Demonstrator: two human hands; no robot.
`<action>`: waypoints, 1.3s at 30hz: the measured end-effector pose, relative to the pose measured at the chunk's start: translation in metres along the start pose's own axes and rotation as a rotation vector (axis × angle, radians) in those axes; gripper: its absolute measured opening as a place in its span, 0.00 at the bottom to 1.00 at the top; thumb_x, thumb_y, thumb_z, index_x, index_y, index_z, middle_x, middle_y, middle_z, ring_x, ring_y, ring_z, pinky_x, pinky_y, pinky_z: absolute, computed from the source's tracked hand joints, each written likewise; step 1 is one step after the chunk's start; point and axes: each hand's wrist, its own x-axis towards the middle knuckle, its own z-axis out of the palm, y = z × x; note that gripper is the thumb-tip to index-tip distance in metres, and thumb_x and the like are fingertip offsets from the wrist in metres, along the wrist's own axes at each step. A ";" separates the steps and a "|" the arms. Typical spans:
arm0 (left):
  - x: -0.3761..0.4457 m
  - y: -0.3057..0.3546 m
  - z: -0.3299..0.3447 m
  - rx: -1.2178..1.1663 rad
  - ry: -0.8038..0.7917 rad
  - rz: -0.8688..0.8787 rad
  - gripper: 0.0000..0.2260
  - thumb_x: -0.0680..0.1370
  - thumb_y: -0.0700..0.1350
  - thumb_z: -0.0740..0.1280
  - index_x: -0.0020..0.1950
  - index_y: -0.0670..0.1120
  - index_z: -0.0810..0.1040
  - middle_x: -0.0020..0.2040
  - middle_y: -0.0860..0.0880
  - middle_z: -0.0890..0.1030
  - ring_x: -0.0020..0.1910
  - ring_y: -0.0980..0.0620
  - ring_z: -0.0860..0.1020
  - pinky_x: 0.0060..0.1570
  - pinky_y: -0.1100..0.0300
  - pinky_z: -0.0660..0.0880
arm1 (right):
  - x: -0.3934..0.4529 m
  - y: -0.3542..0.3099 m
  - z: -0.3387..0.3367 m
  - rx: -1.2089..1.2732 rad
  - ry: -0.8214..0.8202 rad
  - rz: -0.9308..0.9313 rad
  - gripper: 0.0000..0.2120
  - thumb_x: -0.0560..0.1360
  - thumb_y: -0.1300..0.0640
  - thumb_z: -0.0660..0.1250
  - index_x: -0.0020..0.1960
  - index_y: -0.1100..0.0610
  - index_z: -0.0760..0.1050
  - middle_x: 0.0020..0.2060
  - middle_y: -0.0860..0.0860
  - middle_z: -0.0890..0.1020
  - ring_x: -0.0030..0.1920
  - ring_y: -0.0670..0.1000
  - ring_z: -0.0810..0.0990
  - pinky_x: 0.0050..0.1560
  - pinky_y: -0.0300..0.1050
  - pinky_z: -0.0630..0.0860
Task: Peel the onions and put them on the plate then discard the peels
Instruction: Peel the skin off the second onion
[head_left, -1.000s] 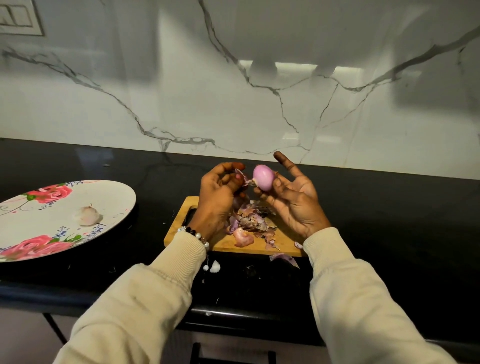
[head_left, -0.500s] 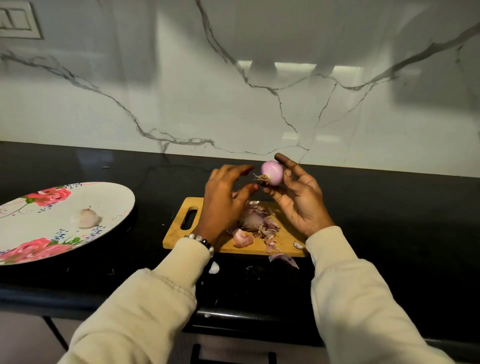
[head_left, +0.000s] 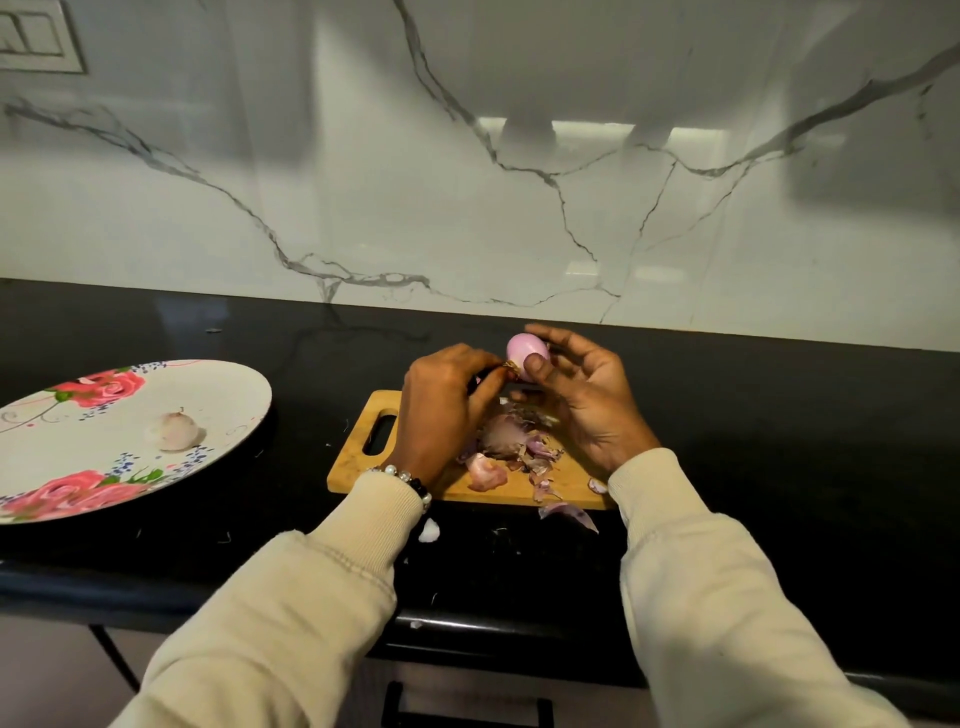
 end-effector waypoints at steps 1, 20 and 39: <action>0.000 0.000 0.000 0.002 -0.005 -0.007 0.07 0.75 0.45 0.69 0.47 0.43 0.85 0.39 0.48 0.83 0.36 0.53 0.79 0.36 0.53 0.77 | 0.000 0.001 -0.001 -0.033 0.012 -0.007 0.21 0.67 0.63 0.75 0.59 0.58 0.79 0.57 0.61 0.82 0.54 0.59 0.84 0.52 0.54 0.83; 0.000 0.009 0.000 0.023 0.092 -0.509 0.15 0.74 0.44 0.68 0.29 0.44 0.71 0.25 0.50 0.69 0.27 0.52 0.66 0.29 0.57 0.59 | 0.000 0.008 0.004 -0.410 0.020 -0.160 0.26 0.63 0.75 0.77 0.55 0.55 0.77 0.57 0.52 0.80 0.56 0.51 0.80 0.49 0.41 0.80; 0.003 0.005 -0.005 0.106 0.056 -0.419 0.15 0.70 0.47 0.77 0.55 0.53 0.81 0.61 0.50 0.72 0.64 0.47 0.63 0.55 0.55 0.55 | 0.000 0.000 0.003 0.025 0.076 -0.049 0.20 0.72 0.70 0.71 0.63 0.60 0.76 0.59 0.60 0.79 0.55 0.63 0.84 0.46 0.49 0.83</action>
